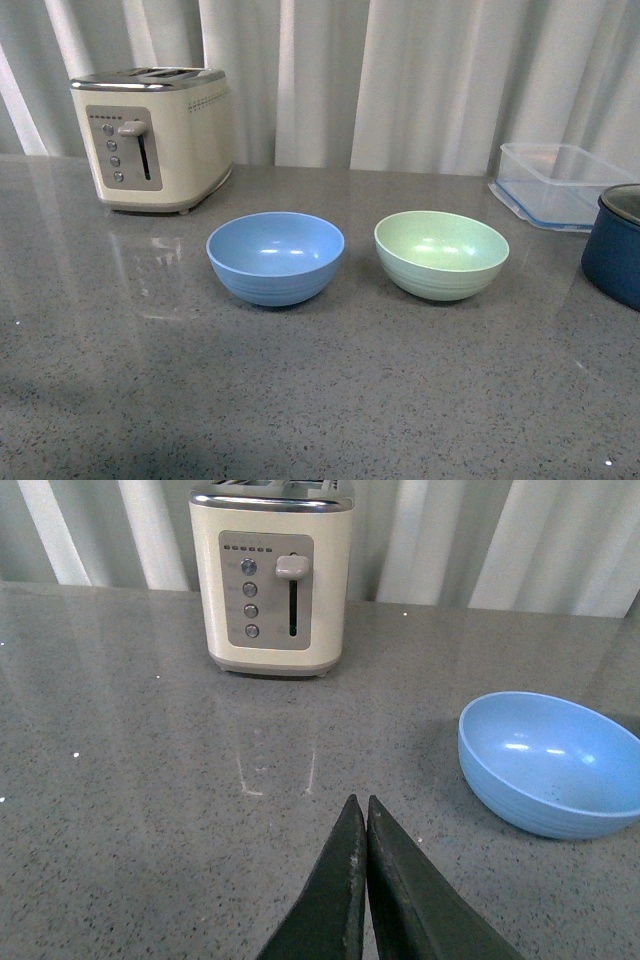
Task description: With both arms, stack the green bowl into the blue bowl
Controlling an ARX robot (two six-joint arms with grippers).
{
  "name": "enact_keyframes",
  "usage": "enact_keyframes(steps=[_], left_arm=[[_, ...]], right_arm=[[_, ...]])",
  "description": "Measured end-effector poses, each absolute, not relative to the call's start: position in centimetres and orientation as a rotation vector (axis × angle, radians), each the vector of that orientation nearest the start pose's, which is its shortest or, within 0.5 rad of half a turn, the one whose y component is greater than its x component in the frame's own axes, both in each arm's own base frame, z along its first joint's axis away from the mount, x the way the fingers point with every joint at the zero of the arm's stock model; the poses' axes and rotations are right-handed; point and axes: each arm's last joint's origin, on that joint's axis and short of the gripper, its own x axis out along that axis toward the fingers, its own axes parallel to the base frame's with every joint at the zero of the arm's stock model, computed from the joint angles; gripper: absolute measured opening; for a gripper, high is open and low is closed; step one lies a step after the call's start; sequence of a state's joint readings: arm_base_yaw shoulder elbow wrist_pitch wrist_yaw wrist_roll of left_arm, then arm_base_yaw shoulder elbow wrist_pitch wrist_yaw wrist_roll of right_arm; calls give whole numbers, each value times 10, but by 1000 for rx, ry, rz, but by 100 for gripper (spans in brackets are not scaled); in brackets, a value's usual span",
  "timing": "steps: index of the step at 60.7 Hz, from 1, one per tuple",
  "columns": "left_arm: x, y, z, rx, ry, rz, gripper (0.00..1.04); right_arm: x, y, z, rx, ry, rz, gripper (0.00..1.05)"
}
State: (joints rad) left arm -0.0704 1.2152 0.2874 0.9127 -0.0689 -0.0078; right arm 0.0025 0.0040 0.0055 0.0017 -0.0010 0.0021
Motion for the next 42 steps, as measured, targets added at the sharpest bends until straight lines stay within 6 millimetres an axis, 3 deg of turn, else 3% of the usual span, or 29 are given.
enact_keyframes(steps=[20,42], left_arm=[[176,0,177,-7,10,1,4],[149,0,162,-7,17,0,4]], right_arm=[[98,0,165,2,-3,3,95],[98,0,165,2,-3,3,95]])
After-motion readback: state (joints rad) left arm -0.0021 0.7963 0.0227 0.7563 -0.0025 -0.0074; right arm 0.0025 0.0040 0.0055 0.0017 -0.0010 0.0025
